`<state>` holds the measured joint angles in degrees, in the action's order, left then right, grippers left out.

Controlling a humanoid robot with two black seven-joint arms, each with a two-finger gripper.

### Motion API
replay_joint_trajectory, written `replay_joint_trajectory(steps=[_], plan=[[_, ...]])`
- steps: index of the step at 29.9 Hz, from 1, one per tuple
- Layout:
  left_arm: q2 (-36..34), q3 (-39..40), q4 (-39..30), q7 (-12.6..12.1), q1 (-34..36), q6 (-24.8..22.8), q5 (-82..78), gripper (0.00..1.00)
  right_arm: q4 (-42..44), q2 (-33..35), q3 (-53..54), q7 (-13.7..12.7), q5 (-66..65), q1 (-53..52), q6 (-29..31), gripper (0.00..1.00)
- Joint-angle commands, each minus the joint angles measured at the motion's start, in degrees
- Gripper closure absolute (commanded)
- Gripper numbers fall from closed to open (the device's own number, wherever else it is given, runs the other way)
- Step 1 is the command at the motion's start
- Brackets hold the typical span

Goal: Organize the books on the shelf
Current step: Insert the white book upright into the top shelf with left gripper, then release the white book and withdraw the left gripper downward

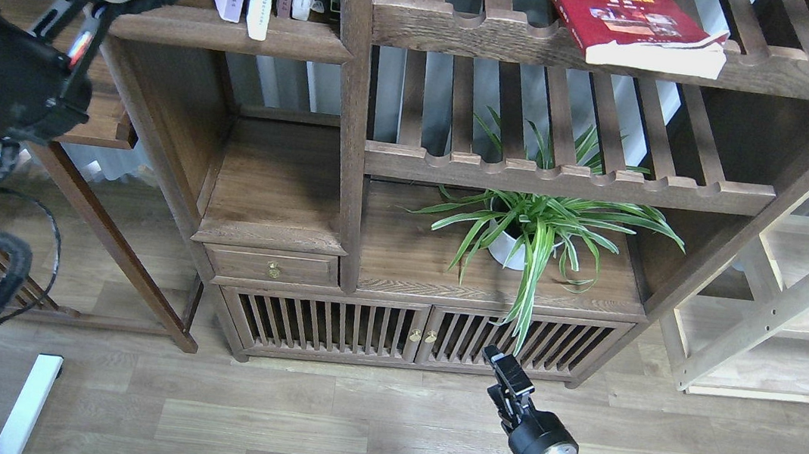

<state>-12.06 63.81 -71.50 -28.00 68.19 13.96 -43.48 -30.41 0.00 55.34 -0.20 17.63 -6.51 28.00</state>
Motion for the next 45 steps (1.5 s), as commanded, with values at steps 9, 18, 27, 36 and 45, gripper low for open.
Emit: replay_joint_trajectory(steps=[9,18,27,36,45], plan=[[-8.15,2.89,-11.11,0.0,-12.19,0.01,0.41,0.25,0.35,0.0,-0.5,0.38,1.44,-0.61,0.0,0.01],[-7.98,11.76,-25.17,0.0,-28.36,-0.87,0.67,0.14,0.44,0.0,-0.23,0.38,1.71,-0.17,0.0,0.01],[-5.96,23.19,-27.29,0.0,-40.49,-17.44,12.68,0.01,-1.14,0.0,-1.02,-0.24,1.71,-1.49,0.0,0.01],[-5.96,25.05,-18.43,0.0,-50.34,-41.96,36.87,0.01,-15.1,1.84,-0.85,0.03,2.23,-1.13,0.0,0.01],[3.35,22.68,-5.86,0.0,-63.26,-41.96,49.63,0.01,-23.46,2.11,2.31,0.03,2.15,-3.07,0.0,0.01]])
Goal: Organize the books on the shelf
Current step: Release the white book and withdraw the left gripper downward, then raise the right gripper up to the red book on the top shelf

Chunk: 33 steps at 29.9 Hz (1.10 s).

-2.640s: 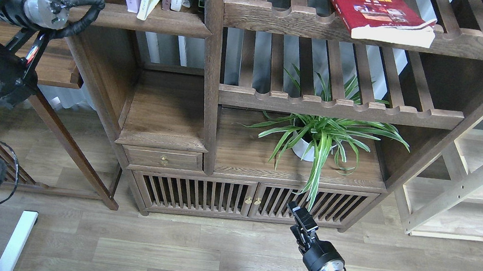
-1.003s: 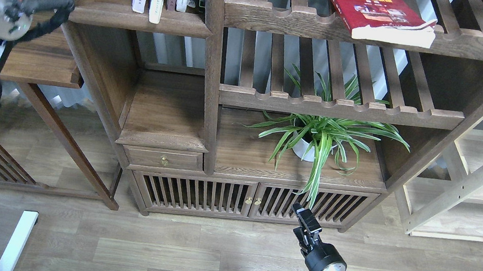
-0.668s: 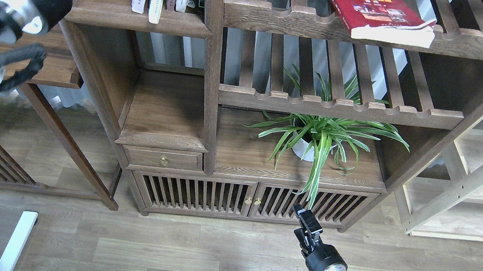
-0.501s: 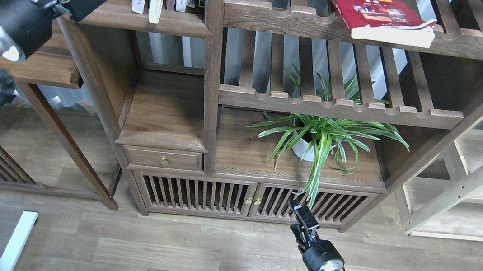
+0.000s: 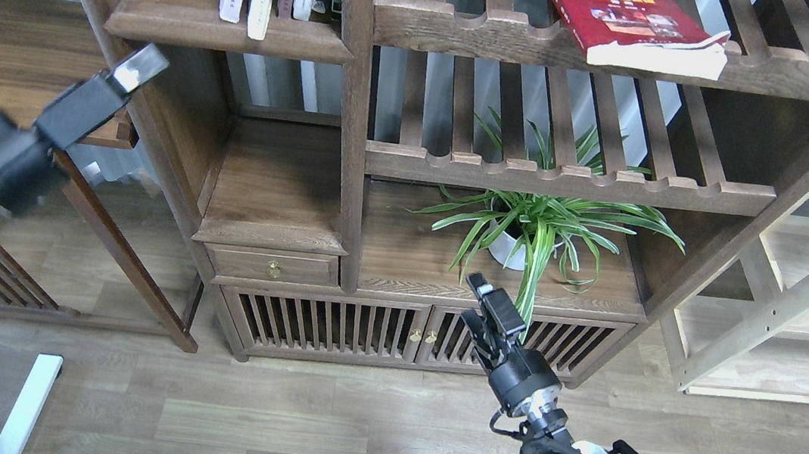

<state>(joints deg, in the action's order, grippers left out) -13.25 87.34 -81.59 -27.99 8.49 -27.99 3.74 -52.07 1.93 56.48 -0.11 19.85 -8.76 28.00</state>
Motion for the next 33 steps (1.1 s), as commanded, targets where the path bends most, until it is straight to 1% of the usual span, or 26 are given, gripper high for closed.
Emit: replay_joint_trajectory(steps=[1,4,7,11,14,19,27,31,33], plan=[[5.77,-0.85,5.47,-0.01,-4.44,-0.01,2.5,0.01,-1.99,0.27,1.43,-0.07,-0.07,-1.35,0.0,0.01],[8.41,-1.2,9.16,-0.01,-6.2,-0.01,2.5,0.01,-2.6,1.32,2.93,-0.24,-0.07,-3.1,0.0,0.01],[8.68,-3.92,12.06,-0.01,-7.08,-0.01,2.41,0.01,-5.32,3.16,4.85,-0.33,-0.07,-3.99,0.0,0.01],[8.68,-5.68,16.9,-0.01,-6.47,-0.01,2.41,0.01,-6.55,6.85,8.02,-0.33,0.02,-5.57,0.0,0.01],[8.59,-6.04,17.78,-0.01,-6.21,-0.01,2.33,0.01,-8.4,9.75,10.84,-0.59,0.02,-5.92,0.0,0.01],[8.59,-6.83,18.14,-0.01,-4.98,-0.01,2.24,0.01,-11.57,13.98,11.02,-0.86,0.02,-7.59,0.0,0.01],[8.33,-8.06,20.42,-0.01,-4.27,-0.01,2.15,0.01,-12.35,14.68,11.19,-1.03,-0.07,-9.79,0.0,0.01],[8.15,-8.06,21.91,-0.01,-3.66,-0.01,2.06,0.01,-13.85,14.6,10.67,-2.44,-0.34,-9.79,0.0,0.01],[8.15,-8.06,22.35,-0.01,-3.48,-0.01,2.15,0.01,-14.2,14.68,10.32,-2.7,-0.6,-9.79,0.0,0.01]])
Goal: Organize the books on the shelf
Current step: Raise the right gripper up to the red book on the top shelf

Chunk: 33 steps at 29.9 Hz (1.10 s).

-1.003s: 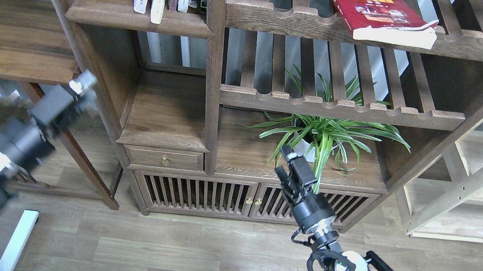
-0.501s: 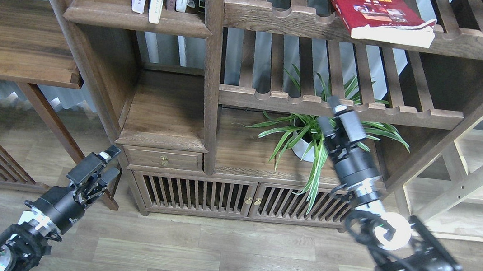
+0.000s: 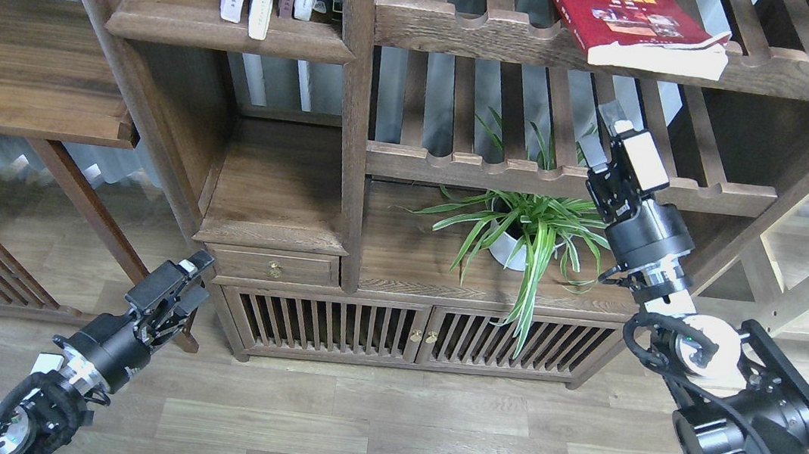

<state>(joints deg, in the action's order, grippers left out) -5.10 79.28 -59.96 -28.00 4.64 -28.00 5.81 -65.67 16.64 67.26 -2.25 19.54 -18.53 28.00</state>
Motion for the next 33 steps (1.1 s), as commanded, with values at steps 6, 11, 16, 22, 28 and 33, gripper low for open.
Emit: replay_joint_trajectory(steps=[6,11,16,22,28,33], plan=[[-0.09,-0.09,2.03,0.0,0.37,0.0,0.0,0.01,-0.69,-0.03,-0.47,-1.79,-0.55,-0.01,0.0,0.01],[-0.09,-0.7,2.39,0.0,0.54,0.0,0.0,0.01,-0.69,0.75,0.06,-2.41,-0.56,-1.32,0.0,0.01],[-0.09,-0.79,2.39,0.0,0.46,0.0,0.0,0.01,-0.25,2.25,0.32,-2.32,-0.47,-3.44,0.0,0.01],[-0.09,-0.79,2.48,0.0,0.46,0.0,0.0,0.01,0.28,2.25,1.2,-2.32,-0.38,-4.14,0.0,0.01],[-0.09,-0.88,3.27,0.0,0.54,0.0,-0.09,0.01,0.45,2.51,2.08,-2.32,-0.38,-5.2,0.0,0.01],[-0.09,-0.97,3.79,0.0,0.9,0.0,-0.09,0.01,2.21,2.52,2.43,-2.32,-0.2,-6.78,0.0,0.01]])
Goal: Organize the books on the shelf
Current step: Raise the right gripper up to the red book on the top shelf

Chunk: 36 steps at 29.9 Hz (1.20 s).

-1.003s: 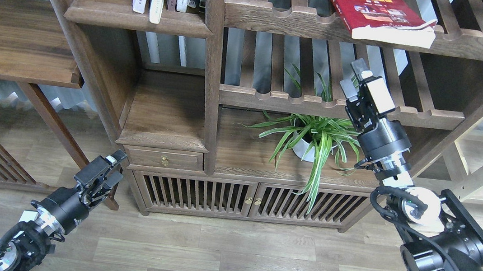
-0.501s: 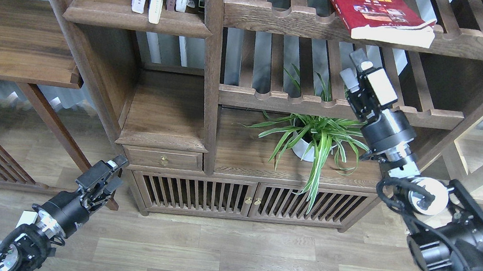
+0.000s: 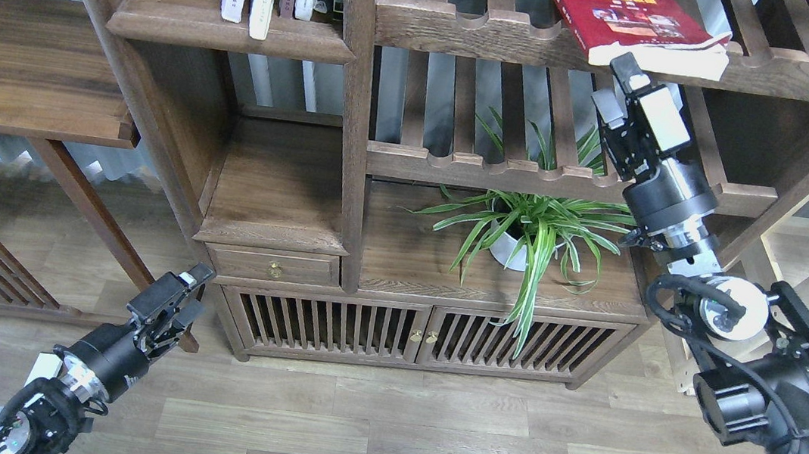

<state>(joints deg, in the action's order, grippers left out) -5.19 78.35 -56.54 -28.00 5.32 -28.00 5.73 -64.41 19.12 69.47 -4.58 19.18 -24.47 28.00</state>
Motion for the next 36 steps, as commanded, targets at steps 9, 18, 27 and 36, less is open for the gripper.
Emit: replay_joint_trajectory(steps=[9,18,27,36], plan=[[0.0,-0.04,2.31,0.0,1.28,0.0,0.07,0.01,6.14,-0.4,0.75,0.09,0.24,-3.21,0.0,0.01],[0.0,-0.04,2.4,0.0,1.28,0.0,0.07,0.01,8.6,-0.32,1.28,0.09,0.24,-6.81,0.0,0.01],[-0.08,-0.04,2.4,0.0,1.45,0.0,0.07,0.01,8.6,0.12,1.81,0.09,0.33,-6.99,0.0,0.02],[-0.17,-0.13,2.4,0.0,1.45,0.0,0.07,0.01,8.51,0.21,3.57,0.27,2.61,-6.99,0.0,0.48]])
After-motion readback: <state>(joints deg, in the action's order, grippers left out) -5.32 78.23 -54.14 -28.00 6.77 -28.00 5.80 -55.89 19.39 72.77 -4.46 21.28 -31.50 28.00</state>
